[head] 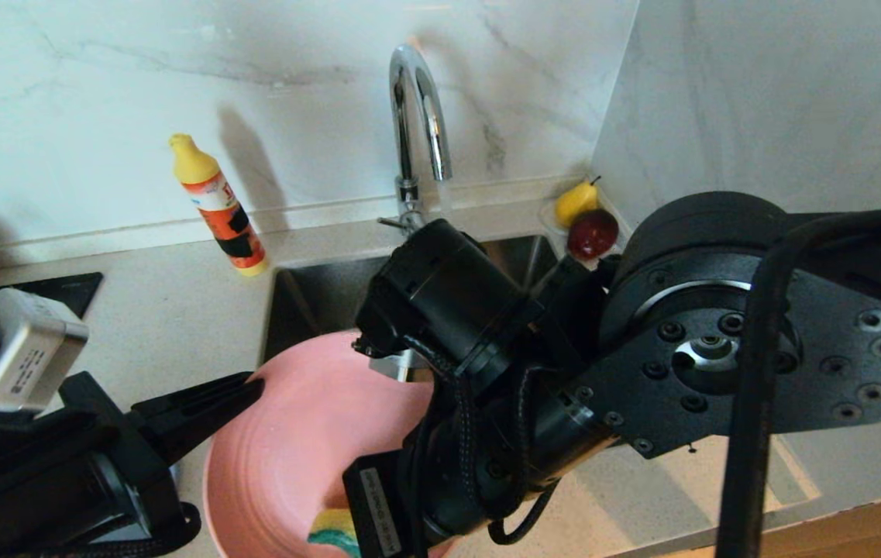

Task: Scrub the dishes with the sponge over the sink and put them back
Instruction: Wipe the plate

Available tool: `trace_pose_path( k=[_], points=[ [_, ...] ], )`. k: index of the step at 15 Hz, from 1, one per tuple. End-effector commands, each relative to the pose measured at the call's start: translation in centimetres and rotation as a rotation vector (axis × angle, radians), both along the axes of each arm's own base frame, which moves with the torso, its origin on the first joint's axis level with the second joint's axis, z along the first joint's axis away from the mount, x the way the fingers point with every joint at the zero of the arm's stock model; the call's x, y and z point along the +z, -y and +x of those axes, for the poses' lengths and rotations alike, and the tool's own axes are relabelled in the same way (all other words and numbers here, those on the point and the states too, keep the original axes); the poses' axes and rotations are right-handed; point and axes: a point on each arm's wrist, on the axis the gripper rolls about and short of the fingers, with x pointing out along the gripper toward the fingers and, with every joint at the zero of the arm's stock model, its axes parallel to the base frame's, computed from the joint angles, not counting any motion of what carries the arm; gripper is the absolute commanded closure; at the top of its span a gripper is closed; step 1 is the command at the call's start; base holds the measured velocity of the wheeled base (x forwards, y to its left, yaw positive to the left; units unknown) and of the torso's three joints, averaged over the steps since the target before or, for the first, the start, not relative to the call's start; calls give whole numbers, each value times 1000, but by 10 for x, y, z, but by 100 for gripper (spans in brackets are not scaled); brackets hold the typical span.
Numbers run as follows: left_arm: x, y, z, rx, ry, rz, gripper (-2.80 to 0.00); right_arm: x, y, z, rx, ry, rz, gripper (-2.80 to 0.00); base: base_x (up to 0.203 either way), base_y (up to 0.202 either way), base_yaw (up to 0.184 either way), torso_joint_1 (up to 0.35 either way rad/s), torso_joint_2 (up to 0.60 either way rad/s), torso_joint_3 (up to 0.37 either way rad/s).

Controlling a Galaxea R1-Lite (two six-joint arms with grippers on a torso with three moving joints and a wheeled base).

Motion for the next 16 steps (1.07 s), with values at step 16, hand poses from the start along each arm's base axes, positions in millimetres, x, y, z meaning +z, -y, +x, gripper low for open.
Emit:
trace_pose_path(
  k=[16],
  points=[
    [-9,13,26,47,-161,-83,0,135,133,-31,-148,225,344,0,0,0,0,0,0,0]
  ],
)
